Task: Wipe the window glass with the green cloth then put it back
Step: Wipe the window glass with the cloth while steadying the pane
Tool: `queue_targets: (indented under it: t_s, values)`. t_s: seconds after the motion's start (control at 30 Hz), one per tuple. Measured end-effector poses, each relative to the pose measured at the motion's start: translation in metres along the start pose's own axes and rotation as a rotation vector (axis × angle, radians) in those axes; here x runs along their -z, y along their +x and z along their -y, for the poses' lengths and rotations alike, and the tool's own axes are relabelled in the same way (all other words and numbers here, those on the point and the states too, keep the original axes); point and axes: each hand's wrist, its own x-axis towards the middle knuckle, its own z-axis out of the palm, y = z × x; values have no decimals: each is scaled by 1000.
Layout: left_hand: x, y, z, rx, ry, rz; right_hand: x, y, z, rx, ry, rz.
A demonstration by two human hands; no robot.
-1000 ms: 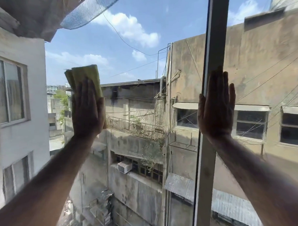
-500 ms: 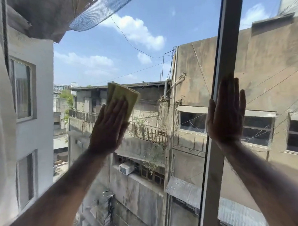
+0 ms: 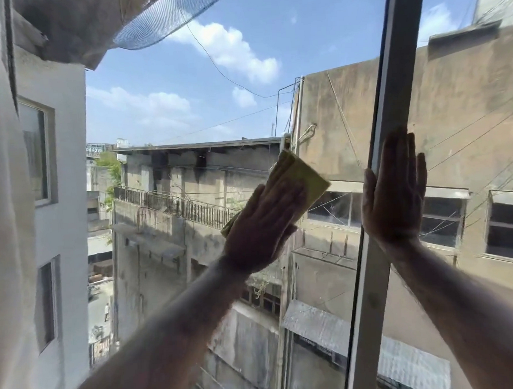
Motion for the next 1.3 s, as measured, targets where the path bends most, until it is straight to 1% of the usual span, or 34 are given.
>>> queue_targets:
  t_s: [0.07,0.13,0.2,0.23,0.27,0.3,0.33,0.37,0.4,0.43,0.47,0.5,0.53,0.57,0.6,0.63,0.7,0.77,0.8,0.83,0.87,0.9,0.97,1.03,1.07,1.1,1.13,1.2,1.23,1.3]
  values:
    - [6,-34,23,185,1,-55,1,0,1,-3,1,11]
    - [15,-31,51,475,9,-110,0,-1,1,-5,0,8]
    - [27,8,75,815,-19,-197,-1,-1,0,0,-5,3]
    - [33,33,81,952,-43,-248,-2,-1,1,3,-10,1]
    - [36,56,82,1042,-54,-284,-3,-1,0,4,-17,2]
    - [37,76,77,1081,-46,-295,-3,-1,0,3,-24,4]
    - [35,90,68,1054,-24,-294,-2,-1,0,2,-26,4]
    - [32,96,55,961,-9,-279,-2,-1,0,1,-23,8]
    - [27,95,40,811,1,-255,-1,-1,1,1,-18,14]
    - [21,85,24,618,-3,-214,1,-1,2,-1,-12,23]
    - [16,67,13,419,-8,-160,2,0,2,-2,-10,30]
    - [12,45,9,256,-12,-102,4,0,2,-3,-10,36]
    - [10,19,11,144,-6,-58,5,0,3,-5,-8,39]
    - [9,-5,20,90,3,-29,6,0,3,-5,-5,37]
    - [12,-24,32,96,11,-21,6,0,4,-3,-1,31]
    - [16,-36,47,163,15,-29,6,0,4,-3,3,24]
    - [25,-32,76,431,17,-74,3,1,3,-4,7,10]
    - [38,9,94,722,-20,-136,1,1,2,-5,8,2]
    - [42,36,95,818,-55,-172,1,0,2,-6,6,-2]
    - [44,64,91,860,-87,-190,0,0,2,-7,3,-8]
    - [44,88,80,841,-102,-188,-1,0,2,-5,0,-12]
    - [41,107,65,757,-102,-173,-1,0,1,0,1,-13]
    - [30,122,19,463,-93,-129,-1,0,1,3,3,-15]
    - [16,101,-21,163,-86,-46,-1,-1,0,3,-8,-22]
    - [10,80,-32,67,-86,-7,-1,-1,0,2,-14,-23]
    - [6,57,-33,8,-77,18,-1,-1,0,2,-18,-24]
    - [3,33,-27,-16,-64,32,-2,-1,0,1,-20,-25]
    - [4,-8,-2,26,-37,22,-3,0,0,2,-20,-25]
    - [7,-23,16,94,-22,5,-3,0,0,4,-18,-26]
    - [19,-30,54,315,-9,-33,-3,0,0,2,-19,-31]
